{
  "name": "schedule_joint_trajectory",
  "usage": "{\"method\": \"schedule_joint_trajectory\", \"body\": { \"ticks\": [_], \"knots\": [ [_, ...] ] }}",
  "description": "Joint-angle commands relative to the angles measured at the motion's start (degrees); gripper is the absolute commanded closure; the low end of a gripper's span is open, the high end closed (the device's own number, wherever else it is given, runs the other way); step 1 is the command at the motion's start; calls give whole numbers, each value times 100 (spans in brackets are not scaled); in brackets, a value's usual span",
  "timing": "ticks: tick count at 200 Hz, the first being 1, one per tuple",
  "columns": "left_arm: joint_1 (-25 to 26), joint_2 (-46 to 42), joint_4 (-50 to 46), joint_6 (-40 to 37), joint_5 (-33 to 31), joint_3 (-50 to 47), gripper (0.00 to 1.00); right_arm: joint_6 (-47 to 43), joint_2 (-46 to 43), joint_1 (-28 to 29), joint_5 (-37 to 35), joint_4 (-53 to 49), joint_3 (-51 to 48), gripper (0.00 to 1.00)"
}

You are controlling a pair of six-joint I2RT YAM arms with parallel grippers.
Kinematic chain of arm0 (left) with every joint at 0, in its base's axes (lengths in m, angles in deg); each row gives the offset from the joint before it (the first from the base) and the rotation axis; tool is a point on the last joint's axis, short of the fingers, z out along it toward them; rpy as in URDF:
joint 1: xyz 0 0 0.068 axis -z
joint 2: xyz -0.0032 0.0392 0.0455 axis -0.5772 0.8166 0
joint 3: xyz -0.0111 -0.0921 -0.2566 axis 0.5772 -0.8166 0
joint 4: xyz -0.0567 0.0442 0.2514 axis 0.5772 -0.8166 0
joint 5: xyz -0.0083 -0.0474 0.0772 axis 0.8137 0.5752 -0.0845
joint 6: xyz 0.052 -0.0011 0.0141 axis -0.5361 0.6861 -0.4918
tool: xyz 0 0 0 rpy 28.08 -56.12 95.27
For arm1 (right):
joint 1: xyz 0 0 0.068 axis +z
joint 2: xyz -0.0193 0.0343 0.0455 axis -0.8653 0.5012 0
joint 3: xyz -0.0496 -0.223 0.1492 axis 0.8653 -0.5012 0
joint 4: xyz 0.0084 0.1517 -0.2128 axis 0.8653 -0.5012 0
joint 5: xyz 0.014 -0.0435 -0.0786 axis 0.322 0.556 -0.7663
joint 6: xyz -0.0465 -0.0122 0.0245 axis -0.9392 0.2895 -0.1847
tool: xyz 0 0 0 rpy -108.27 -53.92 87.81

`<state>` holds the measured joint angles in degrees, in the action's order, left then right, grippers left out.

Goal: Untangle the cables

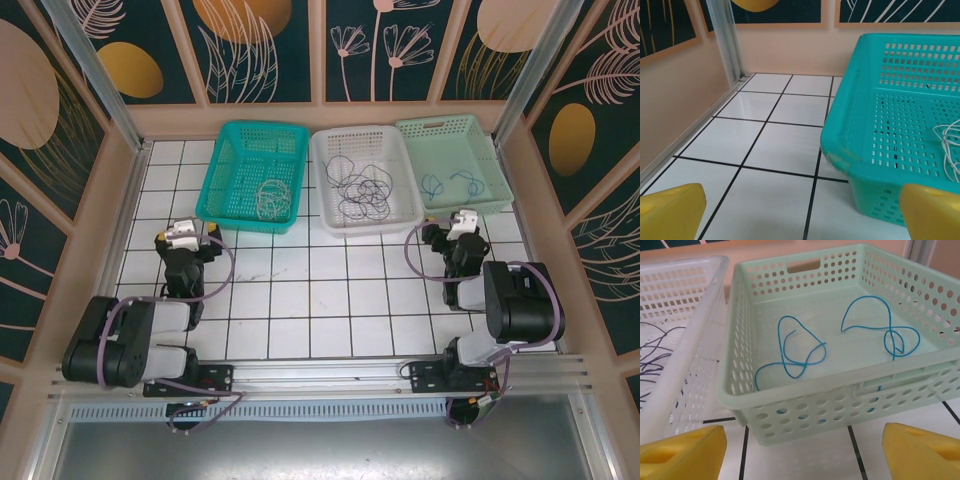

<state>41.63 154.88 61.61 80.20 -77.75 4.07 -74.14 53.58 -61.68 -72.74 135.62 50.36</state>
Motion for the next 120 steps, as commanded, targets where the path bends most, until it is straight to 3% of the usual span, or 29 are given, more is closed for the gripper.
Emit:
{"method": "schedule_joint_trajectory", "body": {
  "ticks": [1,15,24,31,120],
  "knots": [
    [-195,492,1171,-99,525,118,1,130,21,-53,243,424,5,16],
    [-268,987,1702,-25,530,109,1,131,21,-54,227,412,7,13],
    [-305,822,1047,44,531,297,1,136,20,-53,213,404,13,10],
    [-373,852,898,91,615,384,1,130,22,-48,208,406,13,1],
    [-435,863,875,167,581,412,1,135,23,-44,199,390,24,1]
  ]
}}
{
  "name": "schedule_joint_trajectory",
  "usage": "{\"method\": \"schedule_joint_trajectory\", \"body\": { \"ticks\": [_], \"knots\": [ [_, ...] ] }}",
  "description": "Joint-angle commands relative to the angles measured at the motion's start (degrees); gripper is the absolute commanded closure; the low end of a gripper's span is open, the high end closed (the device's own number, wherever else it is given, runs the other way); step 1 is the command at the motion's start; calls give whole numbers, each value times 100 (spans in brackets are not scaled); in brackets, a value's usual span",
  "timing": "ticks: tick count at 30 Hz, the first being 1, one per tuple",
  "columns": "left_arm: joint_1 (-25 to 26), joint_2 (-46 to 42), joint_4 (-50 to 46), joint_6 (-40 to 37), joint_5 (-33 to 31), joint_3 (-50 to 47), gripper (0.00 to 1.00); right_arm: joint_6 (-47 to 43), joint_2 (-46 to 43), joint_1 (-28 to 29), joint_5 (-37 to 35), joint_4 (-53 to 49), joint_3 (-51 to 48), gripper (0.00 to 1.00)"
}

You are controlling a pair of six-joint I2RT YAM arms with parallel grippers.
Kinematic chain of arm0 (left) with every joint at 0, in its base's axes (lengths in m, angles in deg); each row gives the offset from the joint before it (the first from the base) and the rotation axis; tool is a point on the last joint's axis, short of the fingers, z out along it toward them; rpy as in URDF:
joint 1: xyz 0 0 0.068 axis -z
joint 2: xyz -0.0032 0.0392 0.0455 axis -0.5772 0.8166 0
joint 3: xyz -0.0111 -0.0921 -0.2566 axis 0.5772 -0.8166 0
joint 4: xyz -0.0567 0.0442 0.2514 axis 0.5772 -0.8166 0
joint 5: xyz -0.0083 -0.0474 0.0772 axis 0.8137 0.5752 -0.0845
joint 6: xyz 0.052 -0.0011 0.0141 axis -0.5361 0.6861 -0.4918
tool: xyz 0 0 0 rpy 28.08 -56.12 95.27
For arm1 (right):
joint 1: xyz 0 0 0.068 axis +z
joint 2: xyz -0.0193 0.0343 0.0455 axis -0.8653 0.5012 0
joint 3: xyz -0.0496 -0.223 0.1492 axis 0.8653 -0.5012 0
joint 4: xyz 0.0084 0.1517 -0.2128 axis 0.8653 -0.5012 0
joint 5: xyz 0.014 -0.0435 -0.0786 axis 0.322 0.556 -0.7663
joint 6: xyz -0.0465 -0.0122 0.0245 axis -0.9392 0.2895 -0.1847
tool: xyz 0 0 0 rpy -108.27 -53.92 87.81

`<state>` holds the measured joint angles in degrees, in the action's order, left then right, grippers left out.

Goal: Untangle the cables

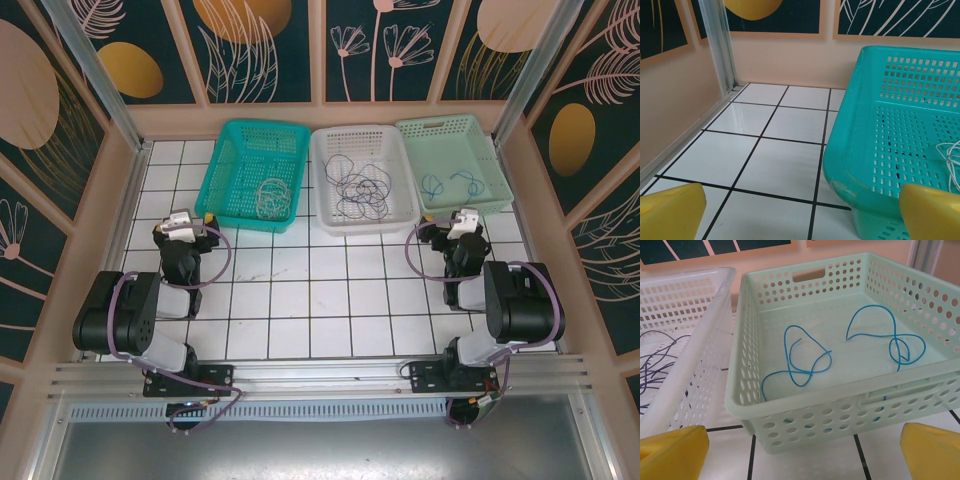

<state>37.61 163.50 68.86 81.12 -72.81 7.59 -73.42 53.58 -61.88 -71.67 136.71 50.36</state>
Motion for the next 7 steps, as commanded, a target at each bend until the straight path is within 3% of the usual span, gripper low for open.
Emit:
{"method": "schedule_joint_trajectory", "body": {
  "ticks": [1,7],
  "knots": [
    [-33,-1,149,72,87,54,1,61,25,-28,92,276,23,1],
    [-33,5,147,69,90,49,1,52,21,2,34,301,11,1]
  ]
}}
